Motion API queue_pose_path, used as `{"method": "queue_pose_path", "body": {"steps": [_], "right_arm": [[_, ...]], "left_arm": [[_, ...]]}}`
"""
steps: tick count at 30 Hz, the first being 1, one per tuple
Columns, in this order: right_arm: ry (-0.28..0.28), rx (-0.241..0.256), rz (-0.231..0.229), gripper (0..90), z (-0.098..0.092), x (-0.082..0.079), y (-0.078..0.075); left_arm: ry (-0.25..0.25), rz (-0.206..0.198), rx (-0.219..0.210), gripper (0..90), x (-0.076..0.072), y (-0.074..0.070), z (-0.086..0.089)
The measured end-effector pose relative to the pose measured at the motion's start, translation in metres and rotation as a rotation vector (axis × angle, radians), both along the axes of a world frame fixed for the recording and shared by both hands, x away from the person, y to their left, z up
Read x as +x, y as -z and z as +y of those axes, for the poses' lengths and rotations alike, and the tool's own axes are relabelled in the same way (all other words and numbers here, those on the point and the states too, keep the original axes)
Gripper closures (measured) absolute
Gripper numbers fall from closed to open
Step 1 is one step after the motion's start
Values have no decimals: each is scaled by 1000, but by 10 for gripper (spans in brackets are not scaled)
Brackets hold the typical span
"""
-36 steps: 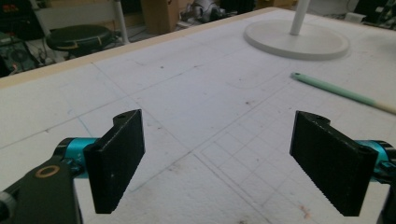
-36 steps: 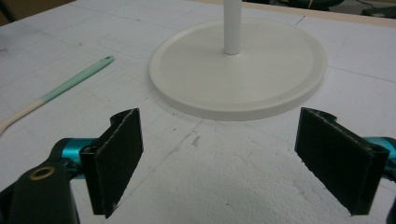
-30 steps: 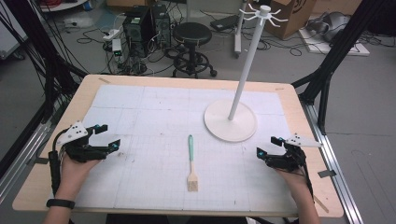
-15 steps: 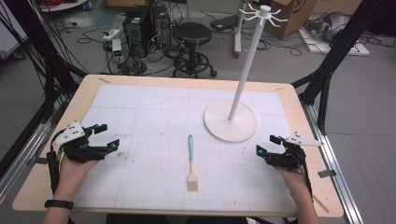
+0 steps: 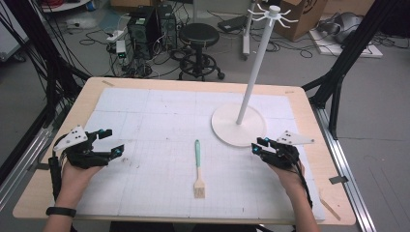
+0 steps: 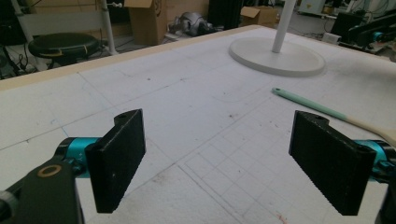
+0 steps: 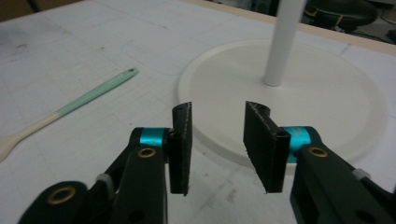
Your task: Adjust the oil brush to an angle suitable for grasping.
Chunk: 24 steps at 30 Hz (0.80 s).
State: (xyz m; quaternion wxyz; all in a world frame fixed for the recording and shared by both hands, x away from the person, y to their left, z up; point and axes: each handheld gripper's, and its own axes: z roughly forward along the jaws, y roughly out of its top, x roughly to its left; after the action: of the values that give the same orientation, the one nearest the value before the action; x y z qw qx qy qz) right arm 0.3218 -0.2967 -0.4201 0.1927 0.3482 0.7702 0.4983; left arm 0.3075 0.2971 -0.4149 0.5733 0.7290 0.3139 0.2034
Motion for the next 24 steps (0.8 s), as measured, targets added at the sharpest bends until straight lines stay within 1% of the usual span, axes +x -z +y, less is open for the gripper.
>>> {"method": "queue_pose_path", "body": {"steps": [1, 3, 6, 9, 12, 13, 14, 16, 19, 21, 24], "right_arm": [[-10, -8, -3, 681, 6, 2, 0], [-42, -22, 4, 720, 17, 5, 0], [-79, -46, 5, 776, 34, 10, 0], [-117, -58, 17, 821, 49, 16, -1], [-154, -70, 28, 849, 65, 20, -1], [-161, -71, 38, 849, 69, 21, 0], [-175, -81, 38, 849, 75, 24, 1], [-195, -90, 52, 866, 84, 27, 2], [-224, -98, 60, 890, 97, 31, 5], [-239, -109, 70, 892, 107, 33, 7], [-263, -128, 82, 895, 120, 37, 9]], "left_arm": [[2, 2, -3, 194, 0, 0, 0], [8, 4, -9, 195, 0, 0, -1], [16, 2, -32, 199, 0, 0, -1], [19, 2, -35, 203, 0, 0, -2], [21, 2, -37, 203, 0, 0, -1], [22, 2, -43, 203, 0, 0, -1], [25, 1, -47, 203, 0, 0, -1], [31, -4, -50, 203, 0, 0, -1], [35, -1, -53, 205, 0, 0, -1], [35, -2, -50, 207, 0, 0, -2], [35, -1, -59, 206, 0, 0, -1]]}}
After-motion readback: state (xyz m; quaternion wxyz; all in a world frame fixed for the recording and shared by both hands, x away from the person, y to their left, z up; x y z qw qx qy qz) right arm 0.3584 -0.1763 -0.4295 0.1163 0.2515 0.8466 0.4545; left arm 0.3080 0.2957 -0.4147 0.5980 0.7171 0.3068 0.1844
